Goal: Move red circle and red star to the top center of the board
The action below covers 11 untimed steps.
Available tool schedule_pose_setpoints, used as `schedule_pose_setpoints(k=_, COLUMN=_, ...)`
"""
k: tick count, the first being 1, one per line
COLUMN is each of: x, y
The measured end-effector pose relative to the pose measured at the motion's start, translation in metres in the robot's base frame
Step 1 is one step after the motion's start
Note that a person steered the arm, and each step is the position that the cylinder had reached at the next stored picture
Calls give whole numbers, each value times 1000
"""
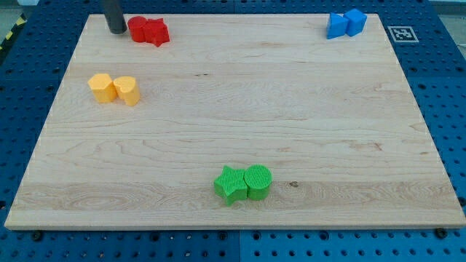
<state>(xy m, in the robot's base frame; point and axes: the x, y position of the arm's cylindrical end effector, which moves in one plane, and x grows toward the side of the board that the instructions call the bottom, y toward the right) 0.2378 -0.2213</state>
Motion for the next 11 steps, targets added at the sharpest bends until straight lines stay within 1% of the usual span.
schedule_pose_setpoints(k=1, x=1, y=18)
schedule_pose_setpoints(k=3, x=32, y=52)
schedule_pose_setpoints(k=4, x=34, y=72)
schedule_pose_setpoints(k=6, x=30, y=79)
schedule_pose_setpoints(k=7, x=21, y=88)
schedule_pose_setpoints(k=11, x=16, y=149)
